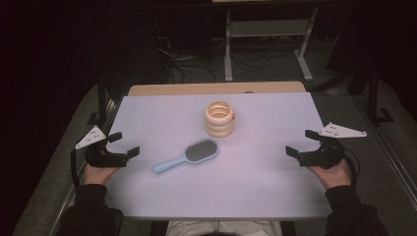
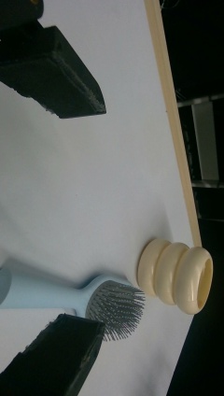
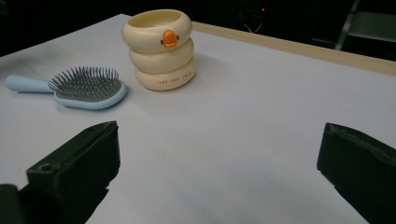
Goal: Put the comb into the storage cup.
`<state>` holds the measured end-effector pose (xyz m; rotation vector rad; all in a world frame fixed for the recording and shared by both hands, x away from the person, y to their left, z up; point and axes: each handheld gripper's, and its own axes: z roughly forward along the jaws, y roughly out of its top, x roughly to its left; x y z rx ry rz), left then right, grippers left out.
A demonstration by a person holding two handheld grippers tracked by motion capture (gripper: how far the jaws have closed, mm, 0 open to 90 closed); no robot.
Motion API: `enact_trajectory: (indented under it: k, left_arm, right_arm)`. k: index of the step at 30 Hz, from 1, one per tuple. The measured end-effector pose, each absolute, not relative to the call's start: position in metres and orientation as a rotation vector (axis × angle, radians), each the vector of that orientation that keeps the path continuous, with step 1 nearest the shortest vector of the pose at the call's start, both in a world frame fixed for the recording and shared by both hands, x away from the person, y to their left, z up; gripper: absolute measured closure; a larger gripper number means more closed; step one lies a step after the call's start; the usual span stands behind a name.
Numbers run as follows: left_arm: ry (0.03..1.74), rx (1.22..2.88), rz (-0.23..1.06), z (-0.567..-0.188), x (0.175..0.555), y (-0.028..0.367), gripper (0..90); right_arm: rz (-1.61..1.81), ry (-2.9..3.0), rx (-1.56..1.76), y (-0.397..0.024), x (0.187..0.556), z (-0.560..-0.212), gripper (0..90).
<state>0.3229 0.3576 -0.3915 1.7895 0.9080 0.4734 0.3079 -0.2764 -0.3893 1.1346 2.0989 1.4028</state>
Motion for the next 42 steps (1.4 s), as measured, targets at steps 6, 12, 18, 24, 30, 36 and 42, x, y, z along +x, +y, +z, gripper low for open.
enact_trajectory:
  k: [6,12,18,24,30,36,42]
  left_arm:
    - [0.902,1.781,0.471,-0.391,0.322,0.357,0.0]
    - [0.886,1.735,0.453,-0.386,0.317,0.356,0.0]
    - [0.893,1.739,0.465,-0.384,0.315,0.357,0.0]
    - [0.904,1.771,0.479,-0.384,0.320,0.359,0.0]
    - [0.888,1.794,0.473,-0.377,0.323,0.357,0.0]
    - [0.869,1.830,0.435,-0.369,0.328,0.351,0.0]
    - [0.839,1.866,0.425,-0.362,0.333,0.342,0.0]
  right_arm:
    - [1.388,2.106,1.124,-0.275,0.307,-0.389,0.0]
    - [1.373,2.124,1.131,-0.274,0.306,-0.391,0.0]
    - [1.354,2.145,1.120,-0.270,0.304,-0.392,0.0]
    - [1.339,2.162,1.122,-0.269,0.306,-0.394,0.0]
    - [1.324,2.182,1.115,-0.267,0.307,-0.396,0.0]
    - [1.329,2.180,1.116,-0.267,0.307,-0.396,0.0]
    - [1.329,2.187,1.120,-0.267,0.307,-0.396,0.0]
